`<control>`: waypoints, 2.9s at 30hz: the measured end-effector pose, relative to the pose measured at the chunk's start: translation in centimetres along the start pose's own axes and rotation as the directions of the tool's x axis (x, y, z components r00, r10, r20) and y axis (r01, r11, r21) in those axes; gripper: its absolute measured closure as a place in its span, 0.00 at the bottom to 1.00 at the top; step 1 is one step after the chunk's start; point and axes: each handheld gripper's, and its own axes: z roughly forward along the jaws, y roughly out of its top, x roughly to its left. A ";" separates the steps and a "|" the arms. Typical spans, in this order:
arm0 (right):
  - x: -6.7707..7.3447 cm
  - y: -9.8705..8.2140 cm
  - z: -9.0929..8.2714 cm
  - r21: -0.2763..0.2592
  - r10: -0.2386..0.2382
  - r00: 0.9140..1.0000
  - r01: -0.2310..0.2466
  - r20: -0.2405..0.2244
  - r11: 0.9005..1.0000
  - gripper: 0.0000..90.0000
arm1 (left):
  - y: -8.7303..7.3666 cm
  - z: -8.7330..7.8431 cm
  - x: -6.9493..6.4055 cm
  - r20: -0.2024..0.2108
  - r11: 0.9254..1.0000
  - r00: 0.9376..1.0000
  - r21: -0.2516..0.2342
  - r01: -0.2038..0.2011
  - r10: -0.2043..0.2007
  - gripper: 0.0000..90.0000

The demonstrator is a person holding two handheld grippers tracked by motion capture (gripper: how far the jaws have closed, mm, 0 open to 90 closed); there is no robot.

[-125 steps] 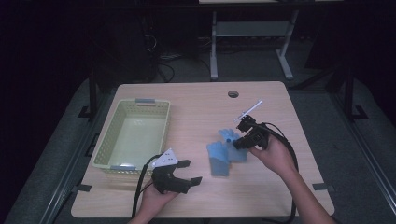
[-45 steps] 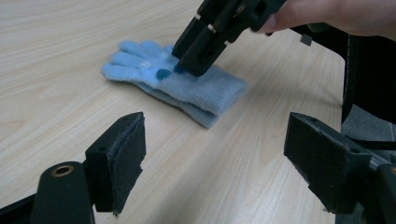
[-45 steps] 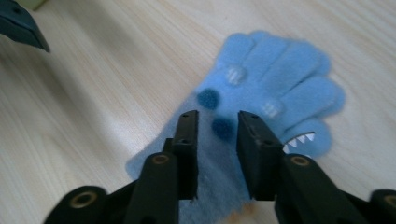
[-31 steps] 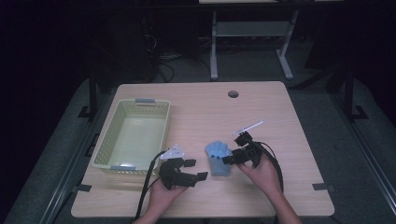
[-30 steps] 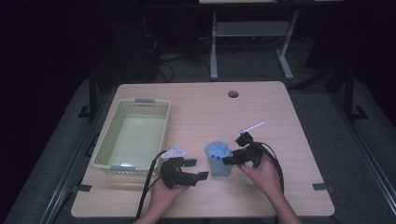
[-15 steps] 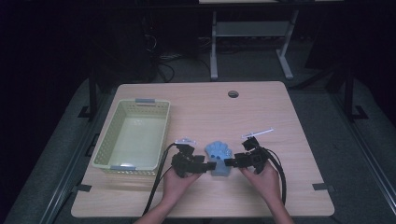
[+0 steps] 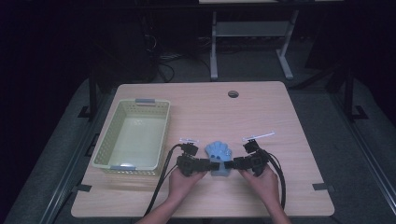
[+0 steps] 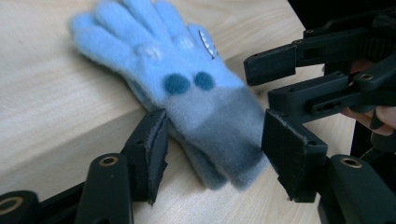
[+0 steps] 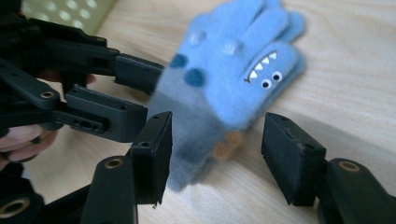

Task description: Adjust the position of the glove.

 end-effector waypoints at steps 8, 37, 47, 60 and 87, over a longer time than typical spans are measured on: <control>0.0 -0.3 0.7 0.008 0.017 1.000 -0.017 -0.020 1.000 0.55 | -0.1 0.2 0.2 -0.016 1.000 1.000 0.017 -0.008 0.009 0.55; -0.5 -1.1 2.0 -0.042 0.100 0.988 -0.106 -0.121 0.993 0.80 | 0.2 1.1 2.4 0.136 0.988 0.979 0.038 0.147 -0.151 0.77; -0.5 -1.0 1.9 -0.056 0.090 0.988 -0.098 -0.128 0.994 0.82 | 0.3 1.1 2.5 0.149 0.989 0.978 0.012 0.147 -0.147 0.82; 0.3 -0.7 1.2 -0.062 0.051 0.991 -0.059 -0.123 0.996 0.83 | 0.5 0.5 2.1 0.163 0.993 0.979 0.013 0.120 -0.120 0.83; 1.6 -0.4 -1.2 -0.105 -0.003 0.991 -0.011 -0.137 0.994 0.83 | 1.3 -1.1 0.4 0.203 0.999 0.978 -0.022 0.044 -0.039 0.82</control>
